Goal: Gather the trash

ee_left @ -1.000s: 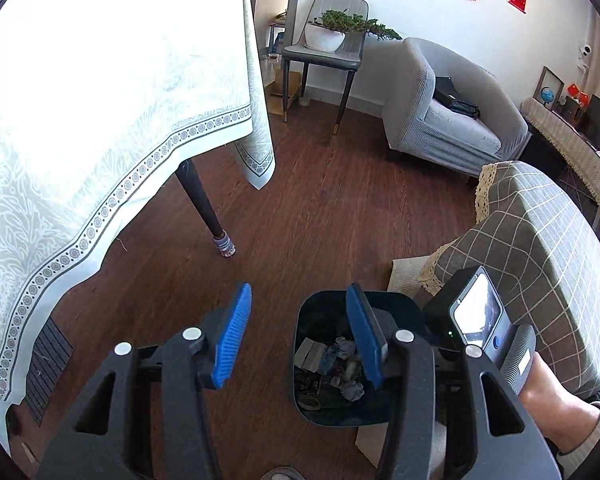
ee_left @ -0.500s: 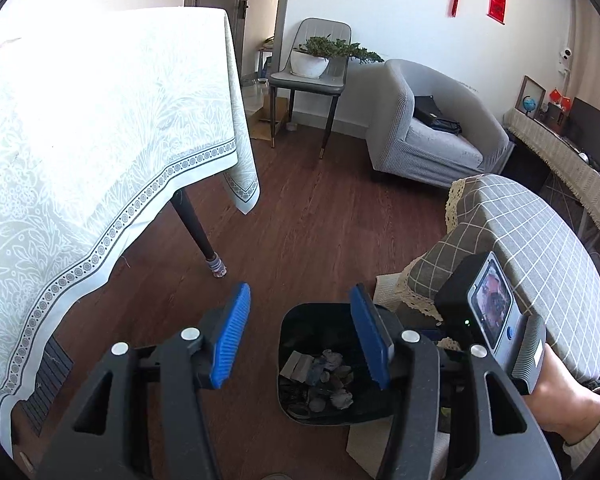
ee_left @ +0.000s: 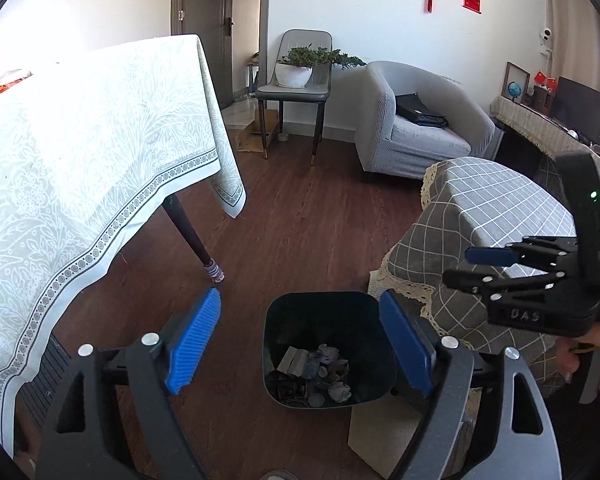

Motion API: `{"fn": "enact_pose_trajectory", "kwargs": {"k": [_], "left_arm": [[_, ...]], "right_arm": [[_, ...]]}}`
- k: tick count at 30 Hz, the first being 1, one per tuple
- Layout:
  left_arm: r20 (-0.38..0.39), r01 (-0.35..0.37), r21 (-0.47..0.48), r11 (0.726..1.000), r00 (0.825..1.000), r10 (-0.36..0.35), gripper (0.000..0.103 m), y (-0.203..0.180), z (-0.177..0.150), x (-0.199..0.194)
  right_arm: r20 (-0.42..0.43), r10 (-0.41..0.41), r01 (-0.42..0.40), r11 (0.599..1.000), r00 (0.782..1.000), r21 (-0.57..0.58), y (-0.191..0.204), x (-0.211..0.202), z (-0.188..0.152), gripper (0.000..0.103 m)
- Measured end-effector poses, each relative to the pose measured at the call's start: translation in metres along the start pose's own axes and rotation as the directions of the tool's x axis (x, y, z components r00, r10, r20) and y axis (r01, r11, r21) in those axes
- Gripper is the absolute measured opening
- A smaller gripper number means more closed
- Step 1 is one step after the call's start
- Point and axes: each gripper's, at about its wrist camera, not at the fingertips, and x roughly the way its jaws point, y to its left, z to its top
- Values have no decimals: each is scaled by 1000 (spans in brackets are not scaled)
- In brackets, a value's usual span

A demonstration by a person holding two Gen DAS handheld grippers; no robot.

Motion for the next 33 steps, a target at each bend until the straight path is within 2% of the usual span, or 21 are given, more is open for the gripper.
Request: {"fn": "enact_pose_trajectory", "kwargs": {"k": [4,6,11,15,18,23,28,33], "left_arm": [[73,9,-15,1000,997,-8,94,-10,-8,-20],[85,6,-34,999,996,-3,95,-13,-17,-26],[111,-16,2,1000,994,15,97,-29,-25,-36],[144,-17,40,999,990,11,98,-45,-28,-47],[156,-25,69,997,988,14,99,-56,-34,-53],[172,-38,71,997,985,25,99,-66,-42,-59],[169,-47,56,997,985,37,99,-70,-45,-61],[166,-21,73,997,986,8,99,-78,-49,-62]], "right_arm": [[86,-69,66,997,994,44,-14,-37,-16,49],[121,-111,102,992,986,73,-23,-55,-29,62],[173,-179,152,976,969,157,-53,-96,-57,79],[220,-236,199,964,947,176,-72,-131,-82,93],[232,-279,233,950,932,206,-88,-153,-104,97],[233,-334,270,925,913,267,-116,-184,-140,98],[225,-334,261,917,915,301,-125,-193,-168,98],[238,-331,252,917,913,309,-128,-197,-182,98]]}}
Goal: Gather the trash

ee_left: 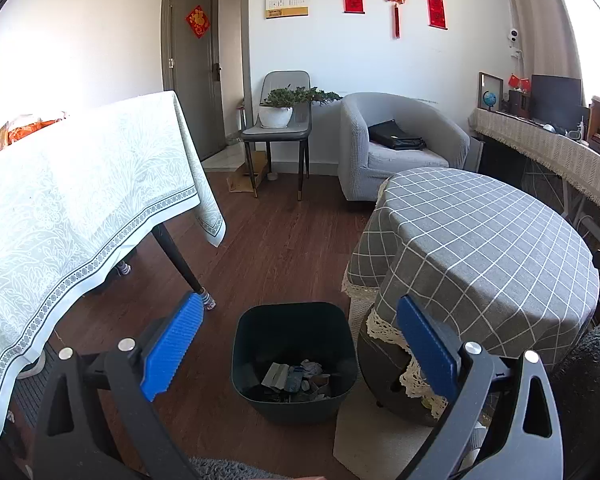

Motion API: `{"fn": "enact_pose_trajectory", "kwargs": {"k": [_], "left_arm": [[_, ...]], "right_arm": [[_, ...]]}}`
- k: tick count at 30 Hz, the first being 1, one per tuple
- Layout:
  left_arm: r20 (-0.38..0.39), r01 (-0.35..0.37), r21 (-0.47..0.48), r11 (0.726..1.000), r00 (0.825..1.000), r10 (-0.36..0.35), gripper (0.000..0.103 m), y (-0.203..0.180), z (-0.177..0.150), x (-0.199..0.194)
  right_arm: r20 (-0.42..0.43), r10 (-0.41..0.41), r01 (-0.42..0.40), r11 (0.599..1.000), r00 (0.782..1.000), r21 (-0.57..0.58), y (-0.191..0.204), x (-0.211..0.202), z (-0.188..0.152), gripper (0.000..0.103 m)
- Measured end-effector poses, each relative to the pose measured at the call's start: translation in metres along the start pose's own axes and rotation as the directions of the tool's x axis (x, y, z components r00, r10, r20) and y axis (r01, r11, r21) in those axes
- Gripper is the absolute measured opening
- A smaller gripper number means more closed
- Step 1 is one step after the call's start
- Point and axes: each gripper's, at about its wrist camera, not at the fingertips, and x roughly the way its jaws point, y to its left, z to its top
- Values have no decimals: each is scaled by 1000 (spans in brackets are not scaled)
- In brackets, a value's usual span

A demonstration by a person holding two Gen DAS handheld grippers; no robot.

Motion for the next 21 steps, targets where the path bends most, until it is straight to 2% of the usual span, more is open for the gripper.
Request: {"fn": "enact_pose_trajectory", "kwargs": {"k": [7,21], "left_arm": [[7,17,7,1000,1000,-17,99,-8,-1,-2],[-15,-1,7,1000,1000,1,99,-12,-1,3]], "right_arm": [[47,91,-89,995,995,-37,0,-11,-5,99],[64,137,-131,988,989,-85,6,-18,-7,100]]}}
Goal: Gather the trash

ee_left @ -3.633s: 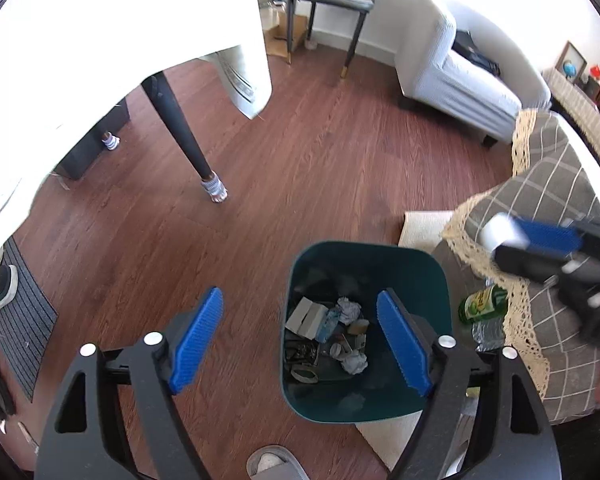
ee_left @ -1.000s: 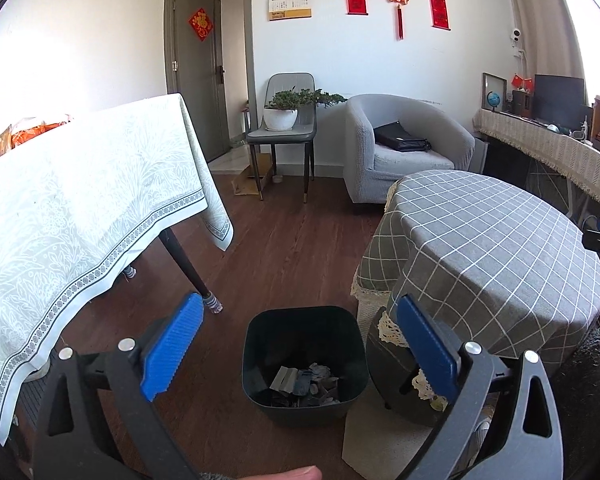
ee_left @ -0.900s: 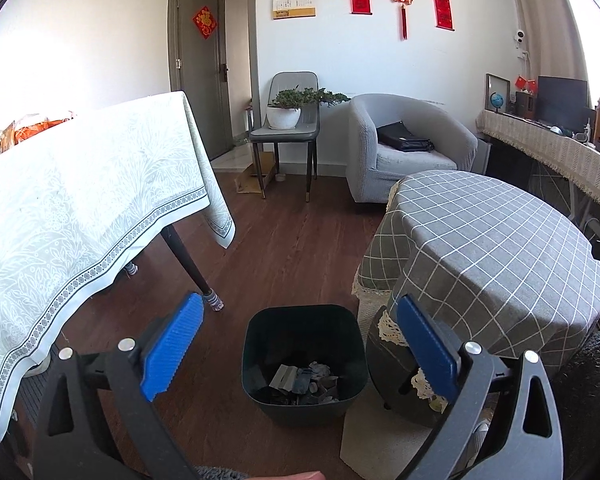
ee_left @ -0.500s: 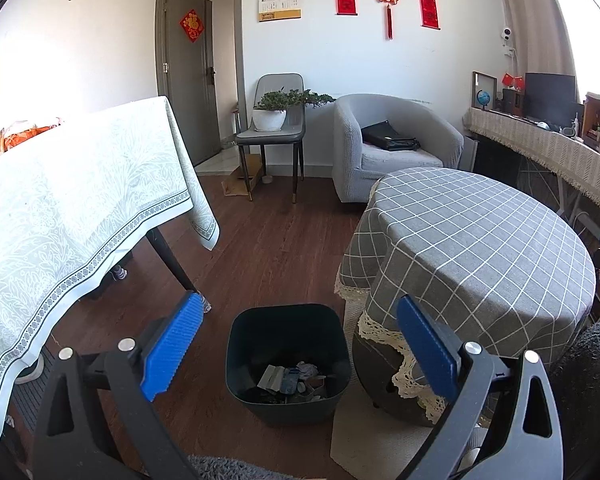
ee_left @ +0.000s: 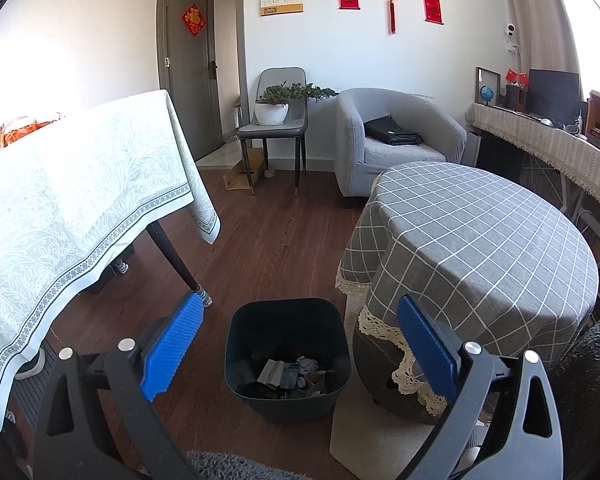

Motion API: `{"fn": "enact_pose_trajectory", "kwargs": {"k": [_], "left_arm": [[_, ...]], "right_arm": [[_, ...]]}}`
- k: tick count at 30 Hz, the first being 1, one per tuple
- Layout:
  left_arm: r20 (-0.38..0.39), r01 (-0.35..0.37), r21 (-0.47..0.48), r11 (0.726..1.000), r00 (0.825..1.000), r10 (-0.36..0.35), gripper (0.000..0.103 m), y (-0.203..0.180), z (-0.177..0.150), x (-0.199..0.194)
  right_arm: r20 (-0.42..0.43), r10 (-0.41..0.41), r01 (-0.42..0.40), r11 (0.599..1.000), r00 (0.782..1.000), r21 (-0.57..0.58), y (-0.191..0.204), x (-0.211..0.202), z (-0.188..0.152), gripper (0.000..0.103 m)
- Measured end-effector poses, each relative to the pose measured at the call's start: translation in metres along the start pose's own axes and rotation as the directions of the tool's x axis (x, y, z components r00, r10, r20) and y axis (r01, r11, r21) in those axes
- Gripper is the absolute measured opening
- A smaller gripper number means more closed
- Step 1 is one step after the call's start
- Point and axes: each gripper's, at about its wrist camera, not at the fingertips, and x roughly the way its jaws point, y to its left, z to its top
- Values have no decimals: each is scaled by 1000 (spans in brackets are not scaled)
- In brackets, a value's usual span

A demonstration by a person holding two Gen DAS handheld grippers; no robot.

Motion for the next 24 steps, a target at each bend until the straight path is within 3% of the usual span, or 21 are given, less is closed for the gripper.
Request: {"fn": "enact_pose_trajectory", "kwargs": {"k": [24], "left_arm": [[-3,4,-4,1000,1000,-4,99,-1,-1,0]], "right_arm": [[-5,0,0,1000,1000,10,-2,0,2,100]]}}
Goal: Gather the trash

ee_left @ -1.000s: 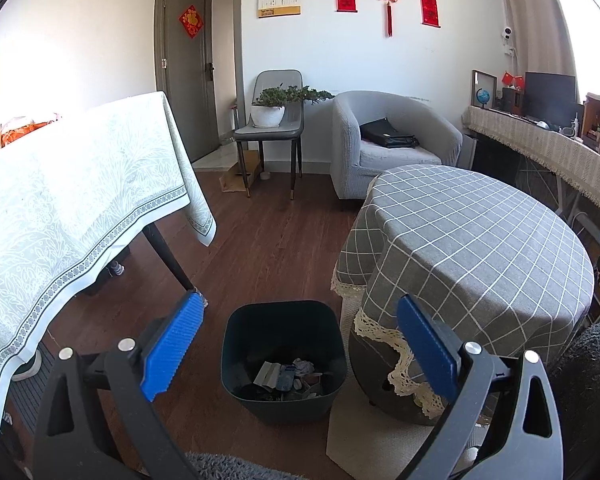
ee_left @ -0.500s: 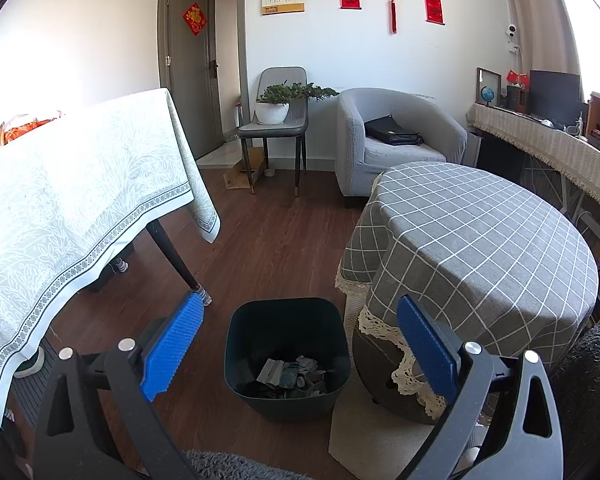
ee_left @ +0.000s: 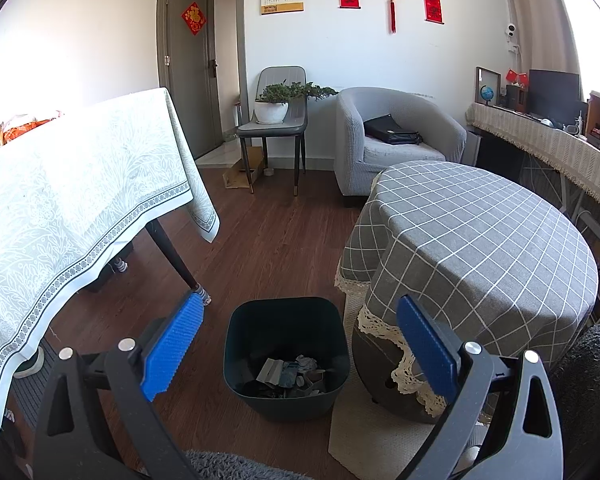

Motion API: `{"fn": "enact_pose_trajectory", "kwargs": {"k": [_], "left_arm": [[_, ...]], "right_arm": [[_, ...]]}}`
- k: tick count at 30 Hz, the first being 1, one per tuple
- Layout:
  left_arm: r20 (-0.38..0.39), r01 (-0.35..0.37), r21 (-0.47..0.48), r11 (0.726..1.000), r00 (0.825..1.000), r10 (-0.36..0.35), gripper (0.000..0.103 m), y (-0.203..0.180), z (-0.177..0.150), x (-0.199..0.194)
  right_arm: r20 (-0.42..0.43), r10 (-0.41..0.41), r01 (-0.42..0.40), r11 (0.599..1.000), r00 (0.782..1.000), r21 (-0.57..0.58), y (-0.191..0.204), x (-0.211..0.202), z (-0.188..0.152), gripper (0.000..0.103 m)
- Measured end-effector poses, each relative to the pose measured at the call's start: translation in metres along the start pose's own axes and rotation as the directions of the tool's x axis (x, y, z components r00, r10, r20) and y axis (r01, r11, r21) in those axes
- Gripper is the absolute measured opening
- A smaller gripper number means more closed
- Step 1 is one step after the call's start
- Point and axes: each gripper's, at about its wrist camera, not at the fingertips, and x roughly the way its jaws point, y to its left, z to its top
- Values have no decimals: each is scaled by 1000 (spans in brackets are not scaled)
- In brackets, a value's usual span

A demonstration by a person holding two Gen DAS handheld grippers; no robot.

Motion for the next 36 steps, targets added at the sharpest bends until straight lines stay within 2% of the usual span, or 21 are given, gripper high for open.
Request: {"fn": "enact_pose_trajectory", "kwargs": {"k": [36], "left_arm": [[-6,2,6,1000,1000,-2,99,-3,-2,0]], "right_arm": [[-1,-6,6,1000,1000,0,2,-2,-1,100]]}}
